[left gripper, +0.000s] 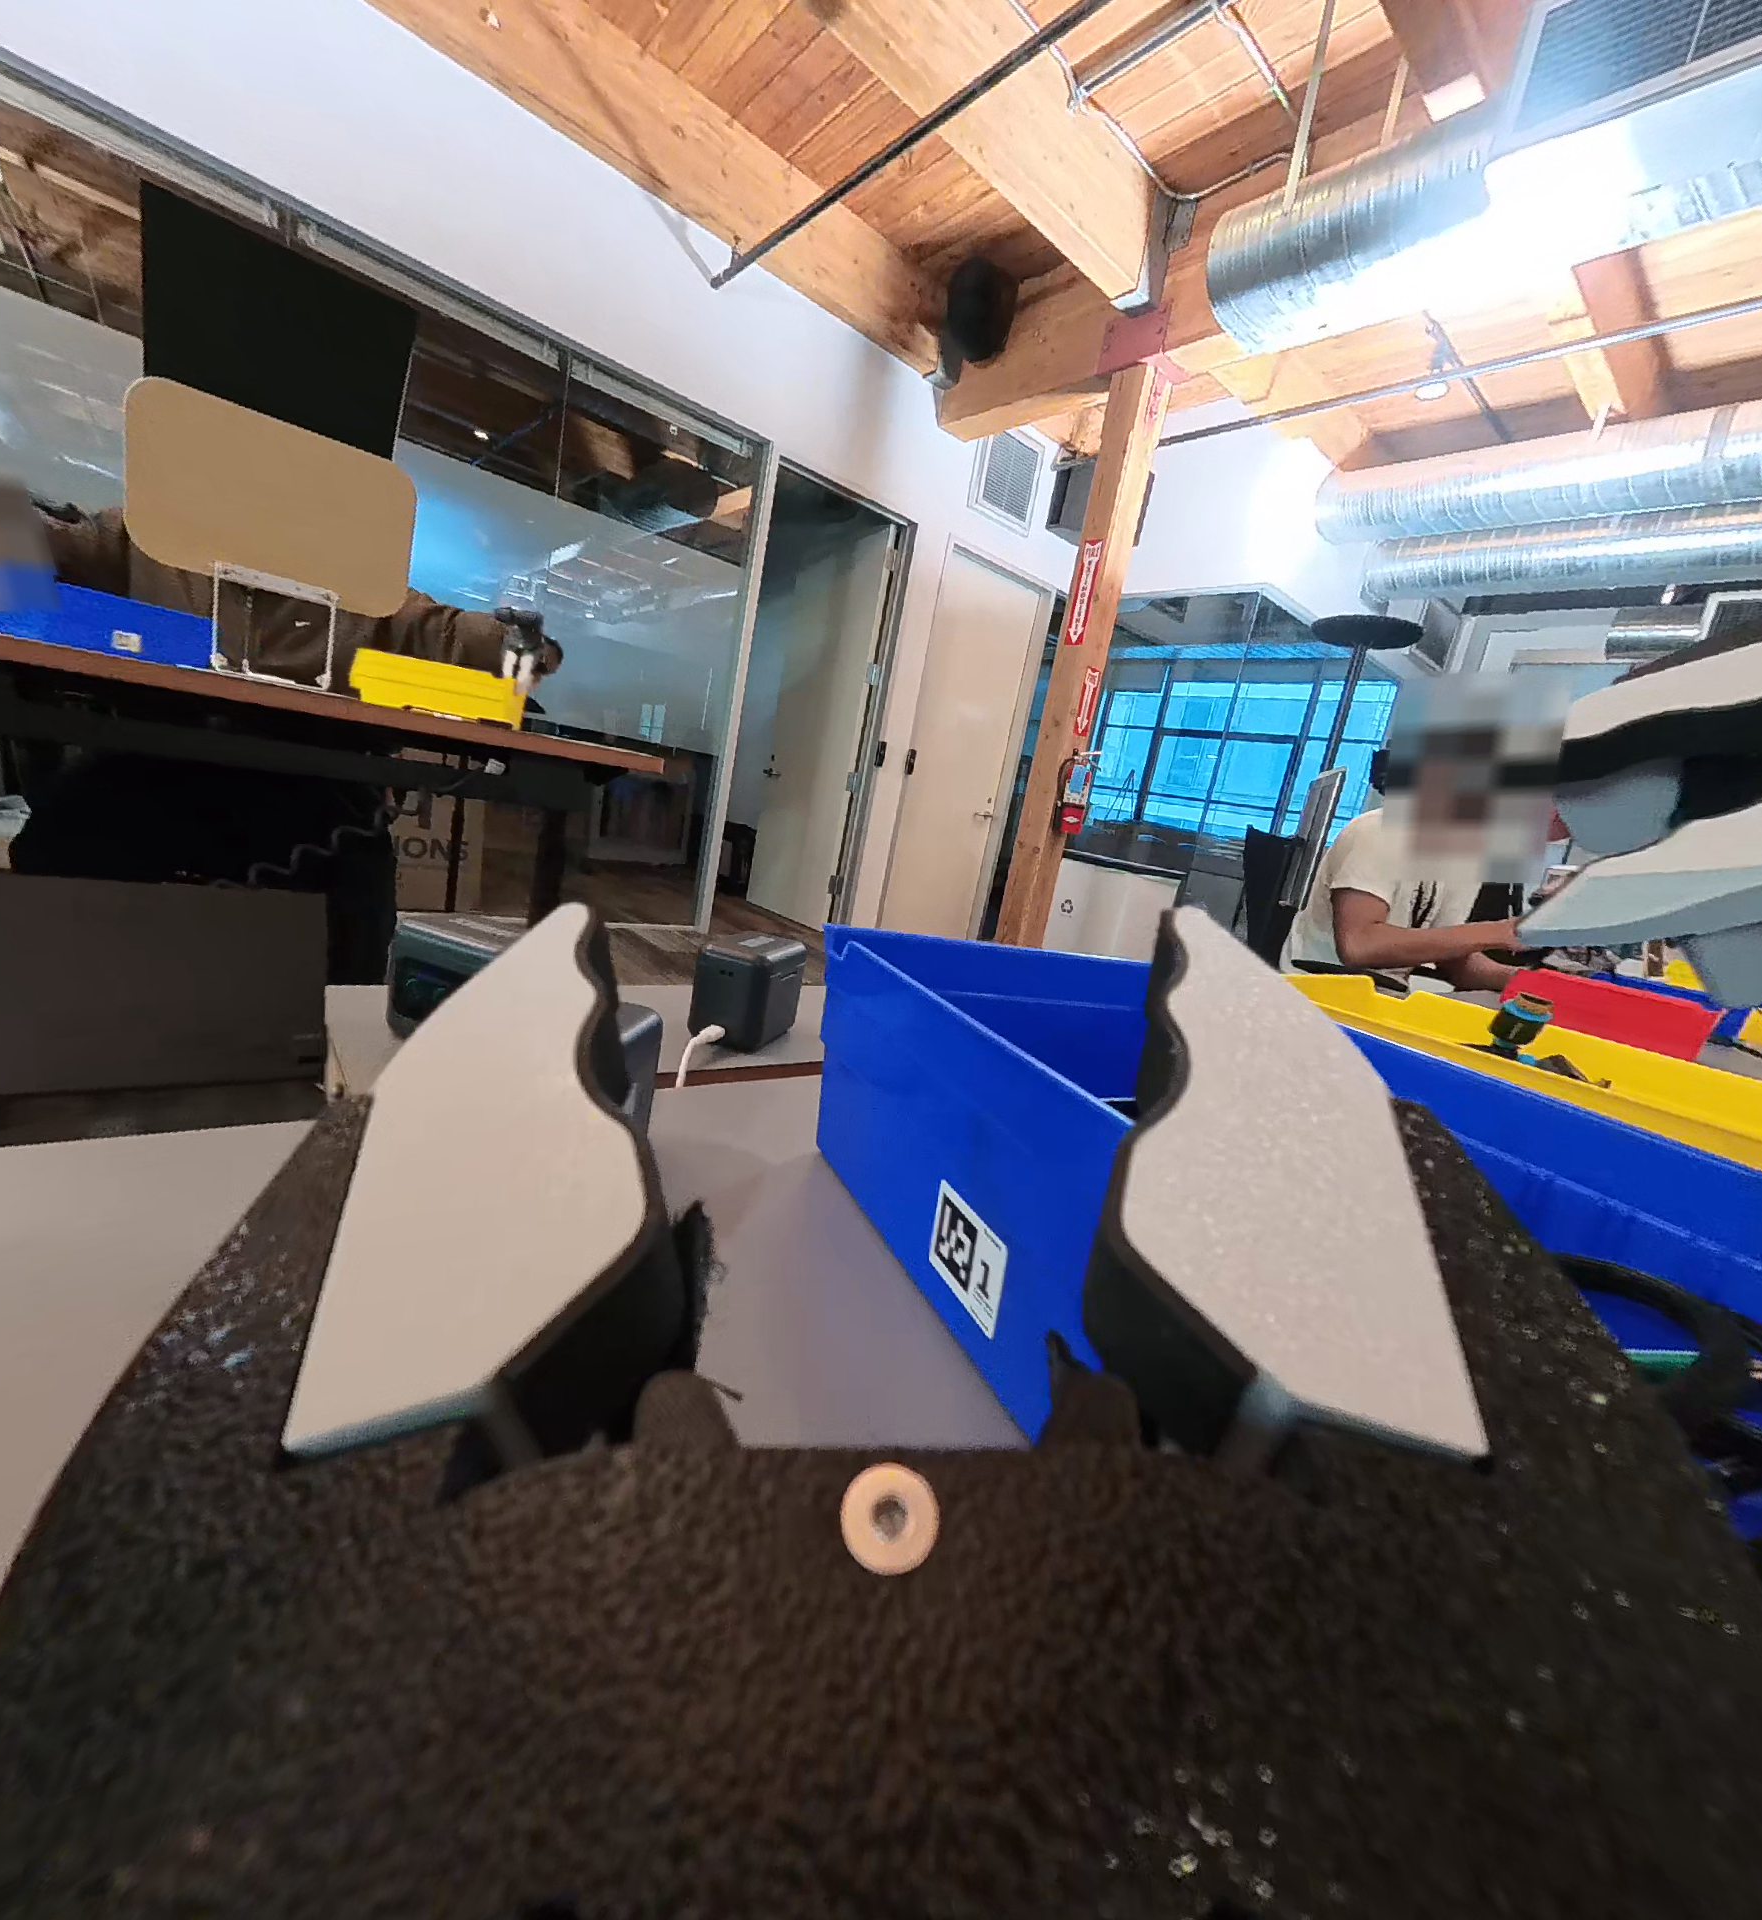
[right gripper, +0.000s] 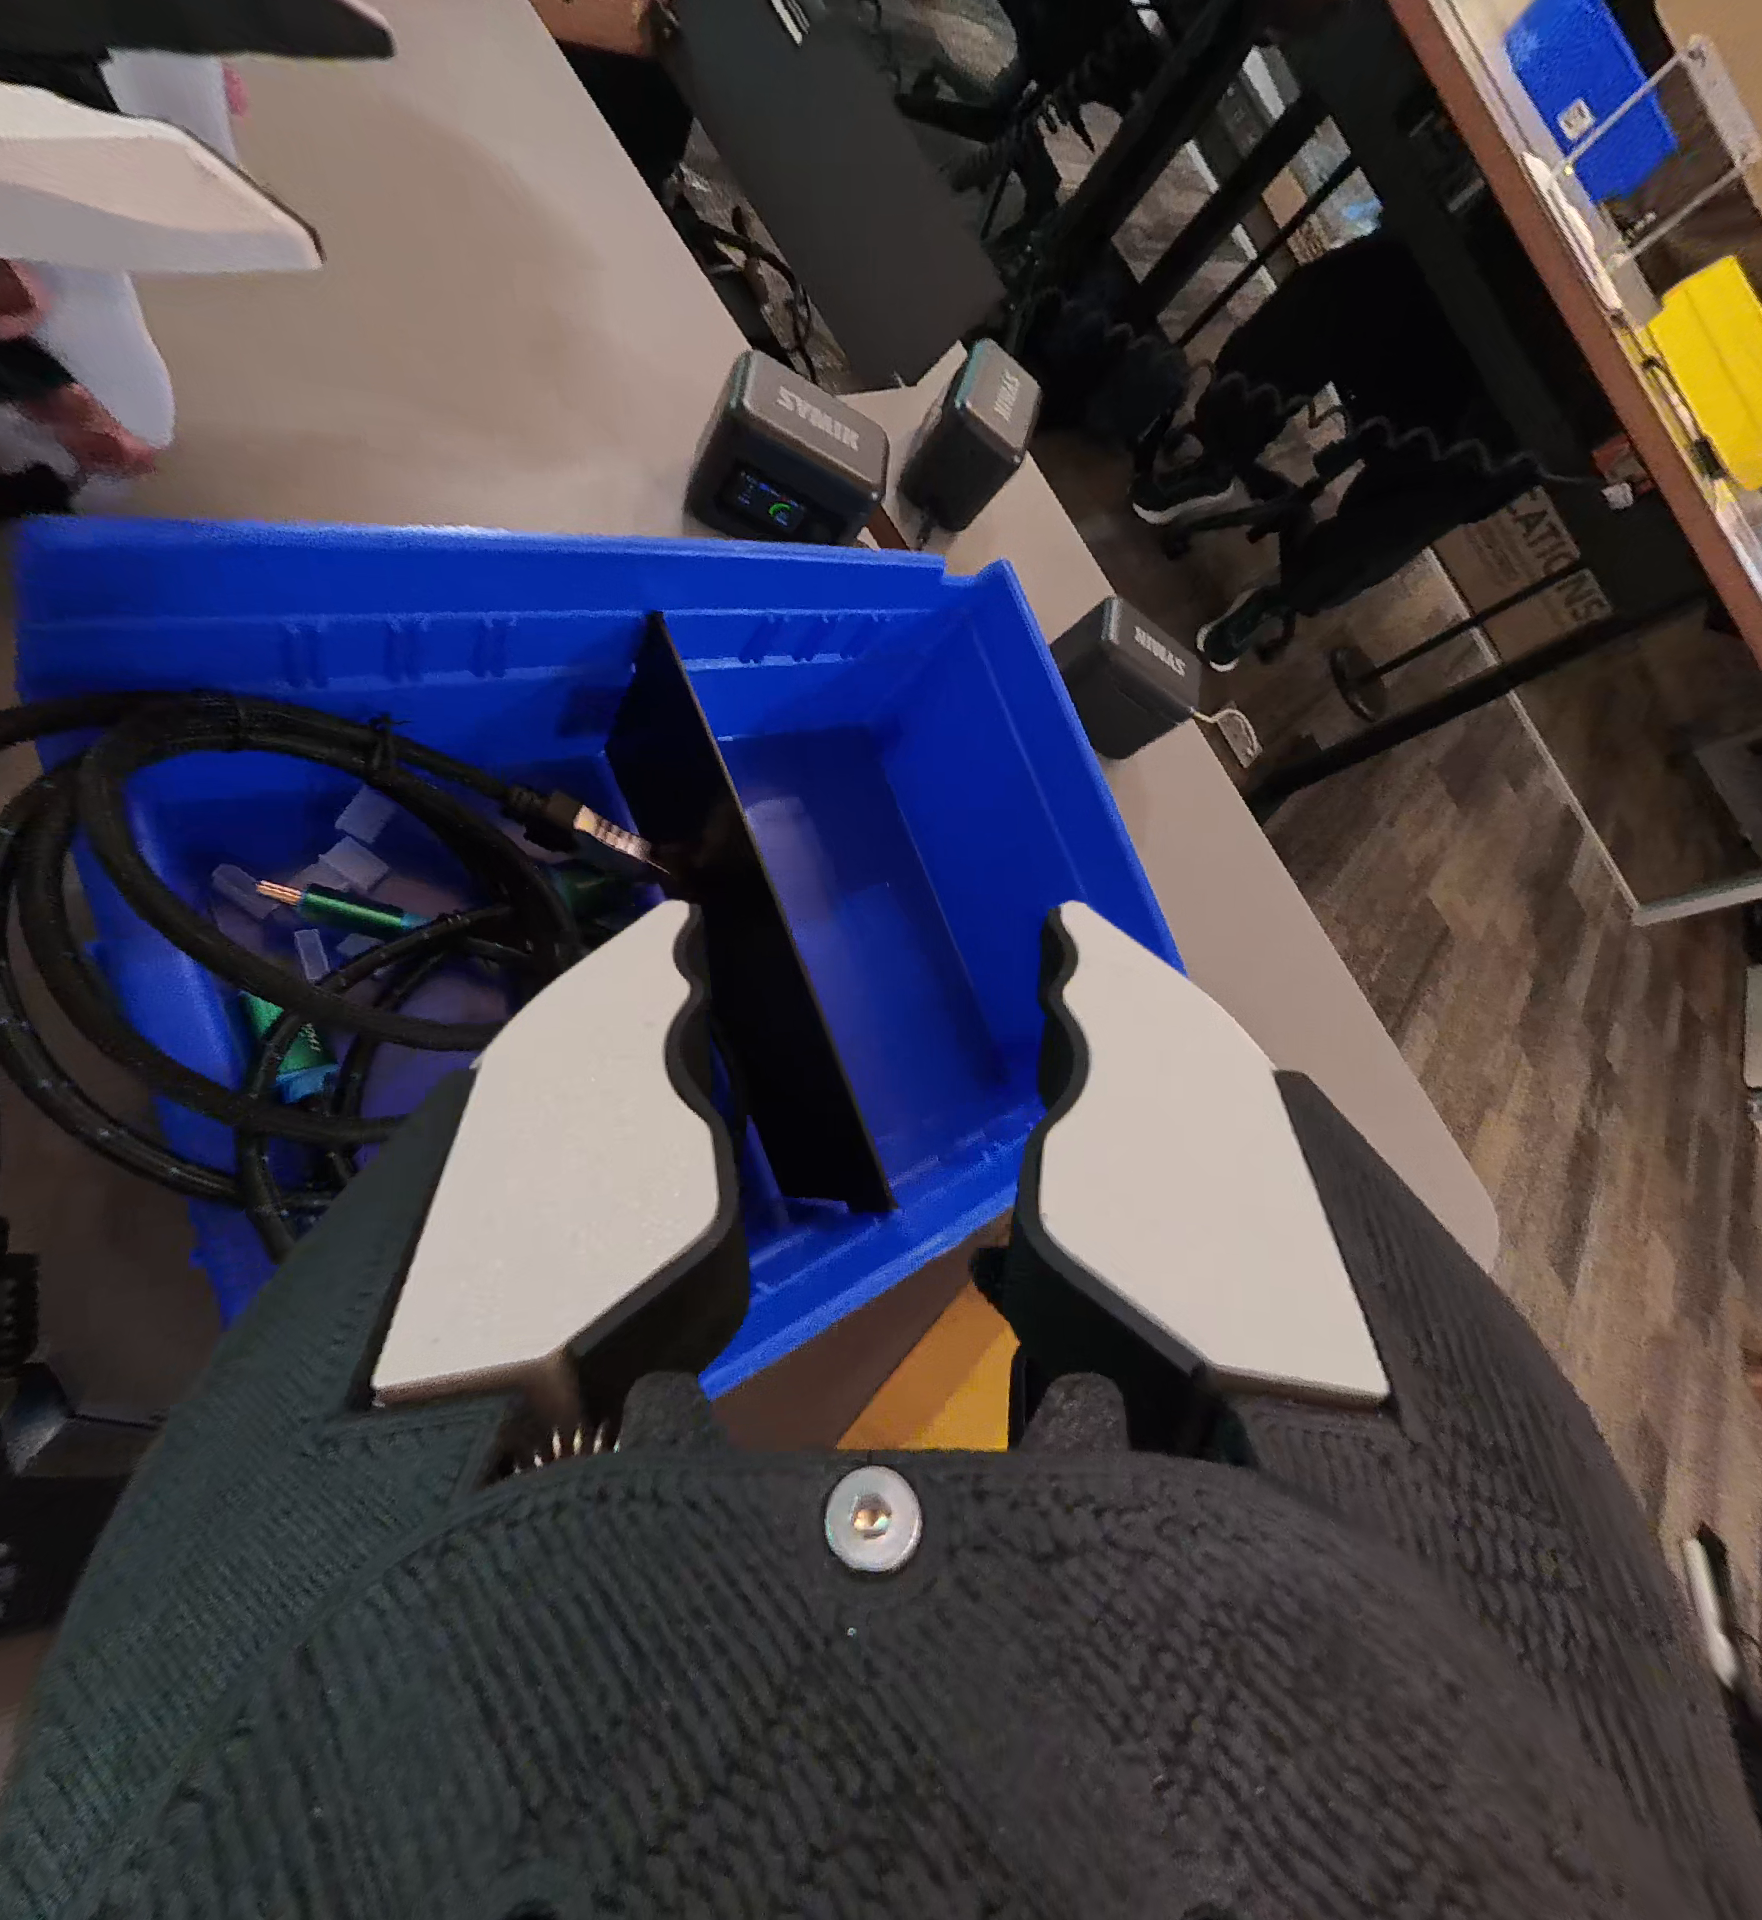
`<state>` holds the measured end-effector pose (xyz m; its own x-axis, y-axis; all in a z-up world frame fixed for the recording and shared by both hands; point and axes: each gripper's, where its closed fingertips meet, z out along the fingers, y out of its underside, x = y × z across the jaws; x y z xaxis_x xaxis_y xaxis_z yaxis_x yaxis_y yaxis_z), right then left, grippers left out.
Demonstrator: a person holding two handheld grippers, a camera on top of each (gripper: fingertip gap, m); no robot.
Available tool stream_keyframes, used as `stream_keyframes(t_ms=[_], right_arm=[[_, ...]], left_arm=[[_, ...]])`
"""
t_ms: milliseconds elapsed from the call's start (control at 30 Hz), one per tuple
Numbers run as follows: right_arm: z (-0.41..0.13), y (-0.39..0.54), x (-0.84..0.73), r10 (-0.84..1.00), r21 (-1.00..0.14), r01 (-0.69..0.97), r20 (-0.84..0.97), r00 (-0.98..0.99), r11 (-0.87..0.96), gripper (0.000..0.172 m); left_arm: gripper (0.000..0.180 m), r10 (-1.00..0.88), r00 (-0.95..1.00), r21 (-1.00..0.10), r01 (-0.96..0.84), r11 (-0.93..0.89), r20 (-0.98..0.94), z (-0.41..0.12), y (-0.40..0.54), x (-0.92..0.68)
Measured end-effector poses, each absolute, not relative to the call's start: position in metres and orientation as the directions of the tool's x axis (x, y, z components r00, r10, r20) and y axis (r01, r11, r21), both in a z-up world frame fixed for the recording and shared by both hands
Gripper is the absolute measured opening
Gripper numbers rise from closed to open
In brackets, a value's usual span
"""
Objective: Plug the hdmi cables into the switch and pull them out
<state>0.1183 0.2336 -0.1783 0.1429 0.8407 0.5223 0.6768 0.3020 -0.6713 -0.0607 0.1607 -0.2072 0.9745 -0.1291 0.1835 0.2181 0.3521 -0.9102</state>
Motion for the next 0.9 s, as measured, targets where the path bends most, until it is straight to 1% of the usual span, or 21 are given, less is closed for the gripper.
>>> stream_keyframes(t_ms=[133,267,433,633,767,900], right_arm=[[-0.18,0.244,0.128,0.832,-0.665,0.696,0.525,0.177,0.271,0.061],[-0.188,0.242,0.126,0.87,-0.68,0.688,0.47,0.147,0.252,0.058],[-0.203,0.229,0.115,0.902,-0.664,0.688,0.431,0.031,0.293,0.04],[-0.228,0.214,0.095,0.916,-0.626,0.704,0.39,-0.09,0.336,0.032],[-0.234,0.215,0.093,0.92,-0.615,0.716,0.378,-0.1,0.33,0.031],[-0.238,0.213,0.09,0.915,-0.602,0.722,0.389,-0.107,0.34,0.031]], left_arm=[[0.096,-0.108,0.982,-0.911,0.187,0.368,0.158,-0.205,0.154,-0.063],[0.095,-0.095,0.976,-0.903,0.218,0.37,0.197,-0.205,0.152,-0.072],[0.094,-0.112,0.968,-0.902,0.251,0.352,0.225,-0.207,0.155,-0.069],[0.091,-0.134,0.974,-0.912,0.219,0.347,0.183,-0.209,0.154,-0.059],[0.089,-0.219,0.967,-0.925,0.2,0.324,0.132,-0.212,0.158,-0.045],[0.089,-0.286,0.95,-0.93,0.216,0.298,0.129,-0.214,0.162,-0.038]])
